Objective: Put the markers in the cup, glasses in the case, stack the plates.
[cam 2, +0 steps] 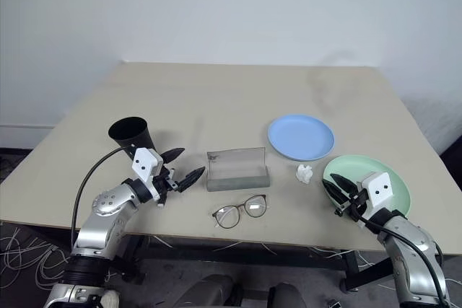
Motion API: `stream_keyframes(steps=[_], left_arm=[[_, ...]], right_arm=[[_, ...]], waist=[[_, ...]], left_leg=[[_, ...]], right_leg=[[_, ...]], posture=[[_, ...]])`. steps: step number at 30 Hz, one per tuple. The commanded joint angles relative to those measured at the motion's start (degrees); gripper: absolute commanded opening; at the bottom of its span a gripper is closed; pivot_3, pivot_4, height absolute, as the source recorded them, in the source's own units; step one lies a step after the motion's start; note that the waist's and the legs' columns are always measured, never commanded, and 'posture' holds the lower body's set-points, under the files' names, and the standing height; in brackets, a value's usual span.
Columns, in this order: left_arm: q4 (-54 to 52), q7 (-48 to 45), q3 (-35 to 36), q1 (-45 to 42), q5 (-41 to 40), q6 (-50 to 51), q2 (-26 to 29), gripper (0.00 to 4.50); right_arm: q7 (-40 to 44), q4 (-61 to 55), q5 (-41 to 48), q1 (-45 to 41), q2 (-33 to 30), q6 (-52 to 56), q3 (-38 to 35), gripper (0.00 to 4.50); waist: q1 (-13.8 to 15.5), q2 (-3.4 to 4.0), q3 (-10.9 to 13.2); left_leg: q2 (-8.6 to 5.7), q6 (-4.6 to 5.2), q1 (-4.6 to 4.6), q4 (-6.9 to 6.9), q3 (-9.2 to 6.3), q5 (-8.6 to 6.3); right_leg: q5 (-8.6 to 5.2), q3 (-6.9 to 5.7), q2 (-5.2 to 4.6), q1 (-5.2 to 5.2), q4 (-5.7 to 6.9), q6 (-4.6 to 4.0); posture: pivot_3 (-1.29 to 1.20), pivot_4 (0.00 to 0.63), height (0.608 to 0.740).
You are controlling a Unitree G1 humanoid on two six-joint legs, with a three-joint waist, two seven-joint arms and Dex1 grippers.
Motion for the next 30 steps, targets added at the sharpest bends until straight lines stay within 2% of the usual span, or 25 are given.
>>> stream_keyframes(steps=[1,12,22,30], left_arm=[[-0.2,-0.1,-0.2,-1.8,-0.1,-1.2,-0.4,4.47],[1.6,-1.4,0.1,-3.0,-0.1,-1.9,-0.6,4.47],[1.4,-2.6,0.8,-1.8,-0.7,-1.6,-0.1,4.47],[-0.1,-3.8,1.0,-1.2,-1.6,-0.3,0.8,4.47]], right_arm=[[-0.6,-2.9,1.1,-2.0,-0.9,0.2,-1.3,1.23],[-1.6,-6.8,1.2,-3.0,-1.6,3.8,-0.9,1.23],[-5.5,-14.3,2.8,-1.1,-0.5,11.5,-1.0,1.23],[-8.9,-20.6,1.8,0.3,-2.5,19.7,-1.0,1.23]], waist=[[0.0,0.00,0.0],[0.0,-0.01,0.0],[0.0,-0.02,0.0],[0.0,-0.02,0.0]], left_leg=[[0.00,0.00,0.00,0.01,0.00,0.00],[0.00,0.00,-0.01,0.06,0.00,0.00],[0.00,0.00,0.00,0.10,0.00,0.00],[0.00,0.00,-0.01,0.12,0.00,0.00]], right_leg=[[0.00,0.00,0.00,0.00,0.00,0.00],[0.14,0.01,0.01,0.00,0.00,-0.15],[0.14,0.02,0.02,0.01,0.01,-0.10],[0.09,0.04,0.02,0.01,0.02,0.01]], posture=[[0.00,0.000,0.734],[0.00,0.000,0.734],[0.00,0.000,0.734],[0.00,0.000,0.734]])
